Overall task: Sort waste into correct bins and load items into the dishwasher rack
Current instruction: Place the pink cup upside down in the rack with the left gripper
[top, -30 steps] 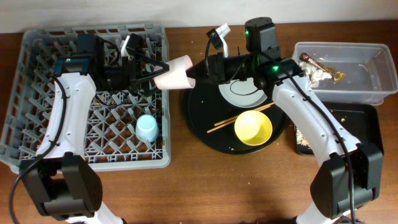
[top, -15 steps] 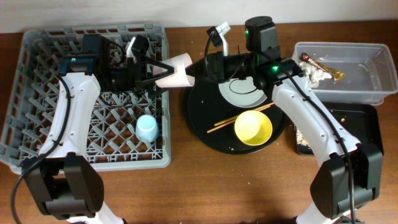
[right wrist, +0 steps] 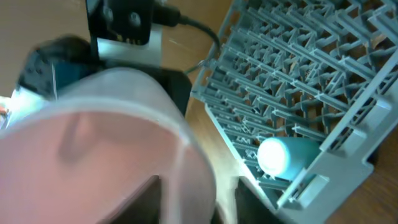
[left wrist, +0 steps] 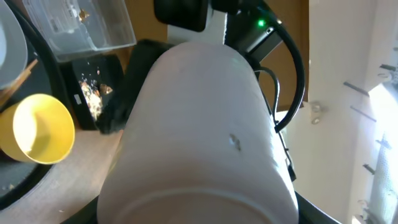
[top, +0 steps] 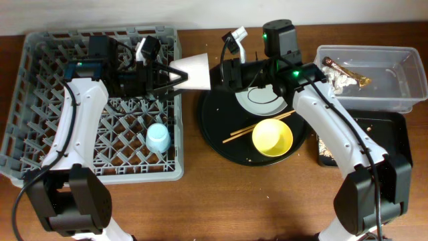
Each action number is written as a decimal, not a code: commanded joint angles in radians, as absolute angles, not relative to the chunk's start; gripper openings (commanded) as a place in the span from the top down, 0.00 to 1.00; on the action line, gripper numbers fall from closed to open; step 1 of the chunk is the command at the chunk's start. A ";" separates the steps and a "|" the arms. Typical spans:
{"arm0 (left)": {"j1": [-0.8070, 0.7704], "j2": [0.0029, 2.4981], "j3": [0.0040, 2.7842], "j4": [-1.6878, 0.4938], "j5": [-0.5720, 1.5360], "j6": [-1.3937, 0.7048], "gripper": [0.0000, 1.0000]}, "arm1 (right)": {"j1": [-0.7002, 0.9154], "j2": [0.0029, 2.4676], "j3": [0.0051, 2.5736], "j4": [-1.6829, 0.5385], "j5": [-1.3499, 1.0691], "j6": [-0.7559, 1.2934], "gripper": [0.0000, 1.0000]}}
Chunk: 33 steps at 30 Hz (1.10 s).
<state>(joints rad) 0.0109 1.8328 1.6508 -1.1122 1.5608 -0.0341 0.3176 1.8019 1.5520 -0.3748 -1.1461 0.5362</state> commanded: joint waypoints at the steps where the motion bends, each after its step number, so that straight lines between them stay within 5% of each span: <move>1: 0.054 1.832 1.647 -1.107 1.501 -0.029 0.53 | 0.299 1.806 1.554 -0.403 -1.156 0.482 0.46; 8: 0.117 1.786 1.661 -1.108 1.094 -0.034 0.52 | 0.196 1.806 1.554 -0.616 -1.010 0.338 0.35; 17: 0.028 1.737 1.680 -1.114 0.207 -0.082 0.51 | 0.168 1.806 1.554 -0.874 -0.744 0.212 0.35; 20: -0.022 1.739 1.680 -1.107 0.128 -0.082 0.44 | 0.168 1.806 1.554 -0.901 -0.717 0.200 0.35; 33: -0.146 1.899 1.680 -1.100 -0.017 -0.082 0.44 | 0.169 1.806 1.554 -0.992 -0.693 0.153 0.35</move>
<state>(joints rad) -0.1448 1.8587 1.6638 -1.0939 0.0132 -0.0719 0.1688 1.8038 1.5536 -0.9844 -0.7040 0.1780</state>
